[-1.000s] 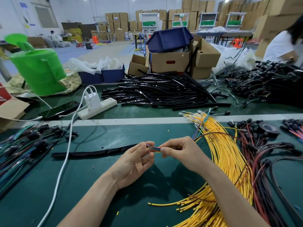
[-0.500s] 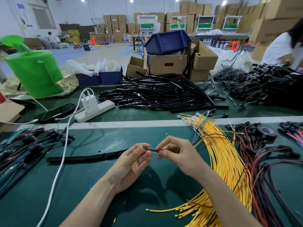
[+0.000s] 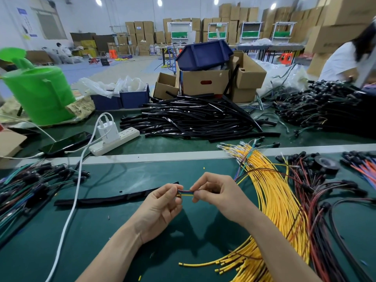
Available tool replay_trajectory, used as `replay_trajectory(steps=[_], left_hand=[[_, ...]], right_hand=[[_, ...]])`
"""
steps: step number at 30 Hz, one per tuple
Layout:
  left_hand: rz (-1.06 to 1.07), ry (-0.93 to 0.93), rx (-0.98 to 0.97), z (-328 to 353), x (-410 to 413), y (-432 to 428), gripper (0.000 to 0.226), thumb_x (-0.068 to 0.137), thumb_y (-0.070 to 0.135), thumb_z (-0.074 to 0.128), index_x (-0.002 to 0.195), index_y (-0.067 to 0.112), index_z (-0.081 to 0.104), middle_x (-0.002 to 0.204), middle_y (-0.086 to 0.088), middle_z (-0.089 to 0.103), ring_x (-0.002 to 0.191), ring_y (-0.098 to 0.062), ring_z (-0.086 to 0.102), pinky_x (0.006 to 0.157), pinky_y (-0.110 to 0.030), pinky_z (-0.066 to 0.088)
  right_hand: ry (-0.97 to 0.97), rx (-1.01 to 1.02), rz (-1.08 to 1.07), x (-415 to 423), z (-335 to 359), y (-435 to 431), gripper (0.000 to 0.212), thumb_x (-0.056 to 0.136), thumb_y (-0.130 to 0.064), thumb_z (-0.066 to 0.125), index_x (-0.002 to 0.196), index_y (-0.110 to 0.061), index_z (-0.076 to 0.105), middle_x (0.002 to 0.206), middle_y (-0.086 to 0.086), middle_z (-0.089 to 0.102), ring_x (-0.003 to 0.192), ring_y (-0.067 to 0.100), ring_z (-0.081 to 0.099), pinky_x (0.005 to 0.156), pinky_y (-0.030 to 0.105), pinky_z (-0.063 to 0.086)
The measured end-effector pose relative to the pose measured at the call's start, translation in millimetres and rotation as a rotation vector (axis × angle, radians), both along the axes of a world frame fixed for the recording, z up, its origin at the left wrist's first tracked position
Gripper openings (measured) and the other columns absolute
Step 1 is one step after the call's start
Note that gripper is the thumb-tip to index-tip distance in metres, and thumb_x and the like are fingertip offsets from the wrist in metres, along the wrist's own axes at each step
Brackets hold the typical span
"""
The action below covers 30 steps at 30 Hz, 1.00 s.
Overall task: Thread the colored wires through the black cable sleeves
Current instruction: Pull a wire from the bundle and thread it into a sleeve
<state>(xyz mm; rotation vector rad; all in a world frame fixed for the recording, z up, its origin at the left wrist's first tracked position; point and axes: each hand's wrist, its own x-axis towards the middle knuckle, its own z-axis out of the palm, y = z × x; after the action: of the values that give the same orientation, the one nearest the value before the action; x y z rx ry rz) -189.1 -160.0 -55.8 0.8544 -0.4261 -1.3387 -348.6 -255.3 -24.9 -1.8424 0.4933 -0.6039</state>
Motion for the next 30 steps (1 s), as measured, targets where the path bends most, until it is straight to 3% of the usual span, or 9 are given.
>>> replay_trajectory(steps=[6,10,14,16,18,21,25,28,30], left_hand=[[0.003,-0.051,-0.028,-2,-1,-3,0.05,0.03,0.034,0.098,0.069,0.013,0.074,0.058,0.002,0.056,0.046,-0.004,0.053,0.05,-0.016,0.05],[0.005,-0.076,-0.025,-3,-1,-1,0.048,0.033,0.031,0.097,0.069,0.012,0.073,0.06,-0.001,0.059,0.048,-0.006,0.057,0.052,-0.018,0.052],[0.076,-0.241,-0.019,-2,-7,-4,0.014,0.061,0.021,0.078,0.071,0.012,0.075,0.068,-0.006,0.067,0.063,-0.015,0.069,0.061,-0.021,0.055],[0.147,-0.363,-0.035,-2,-14,-3,0.016,0.064,0.021,0.074,0.076,0.01,0.076,0.077,-0.011,0.071,0.074,-0.021,0.072,0.067,-0.023,0.055],[0.217,-0.469,-0.043,-4,-18,-2,0.019,0.063,0.022,0.076,0.076,0.009,0.075,0.079,-0.013,0.072,0.077,-0.025,0.072,0.069,-0.023,0.056],[0.249,-0.551,-0.03,-4,-18,-2,0.002,0.073,0.008,0.073,0.073,0.006,0.073,0.078,-0.013,0.072,0.077,-0.028,0.072,0.069,-0.023,0.056],[0.23,-0.645,0.005,-4,-19,-1,0.011,0.081,-0.006,0.066,0.079,0.004,0.071,0.082,-0.016,0.073,0.079,-0.028,0.072,0.069,-0.021,0.056],[0.255,-0.934,-0.037,-6,-22,1,0.022,0.083,-0.005,0.065,0.084,0.014,0.075,0.087,-0.012,0.071,0.076,-0.018,0.072,0.07,-0.019,0.054],[0.259,-1.186,-0.079,-6,-23,2,0.024,0.082,-0.002,0.068,0.095,0.017,0.075,0.087,0.001,0.069,0.077,-0.008,0.069,0.073,-0.016,0.051]], right_hand=[[0.006,0.0,0.006,0,0,0,0.009,0.086,-0.003,0.065,0.085,-0.012,0.067,0.07,-0.002,0.071,0.066,0.018,0.055,0.065,0.027,0.042],[0.022,0.007,0.01,0,1,0,0.009,0.086,-0.001,0.065,0.086,-0.01,0.067,0.069,-0.004,0.07,0.065,0.012,0.057,0.063,0.021,0.043],[0.058,-0.016,-0.061,-5,1,-9,0.01,0.085,-0.001,0.065,0.083,-0.01,0.067,0.07,0.001,0.07,0.069,0.018,0.061,0.074,0.039,0.05],[0.085,-0.039,-0.095,-7,-1,-11,0.011,0.085,-0.002,0.066,0.081,-0.012,0.067,0.07,0.003,0.071,0.069,0.024,0.062,0.077,0.044,0.05],[0.126,-0.083,-0.11,-6,-3,-10,0.009,0.084,-0.004,0.066,0.08,-0.013,0.068,0.07,0.003,0.071,0.067,0.021,0.062,0.074,0.041,0.051],[0.164,-0.134,-0.114,-4,-4,-10,0.009,0.083,-0.006,0.066,0.08,-0.015,0.068,0.07,0.0,0.071,0.062,0.009,0.058,0.066,0.032,0.049],[0.179,-0.133,-0.116,-6,-6,-13,0.008,0.081,-0.007,0.069,0.082,-0.015,0.07,0.074,0.001,0.07,0.064,0.009,0.059,0.065,0.028,0.049],[0.218,-0.169,-0.109,-6,-7,-13,0.012,0.081,-0.009,0.07,0.079,-0.021,0.07,0.07,-0.007,0.069,0.061,-0.001,0.058,0.06,0.016,0.046],[0.232,-0.184,-0.109,-4,-4,-14,0.012,0.081,-0.009,0.07,0.078,-0.021,0.07,0.068,-0.008,0.068,0.058,-0.003,0.057,0.059,0.012,0.042]])
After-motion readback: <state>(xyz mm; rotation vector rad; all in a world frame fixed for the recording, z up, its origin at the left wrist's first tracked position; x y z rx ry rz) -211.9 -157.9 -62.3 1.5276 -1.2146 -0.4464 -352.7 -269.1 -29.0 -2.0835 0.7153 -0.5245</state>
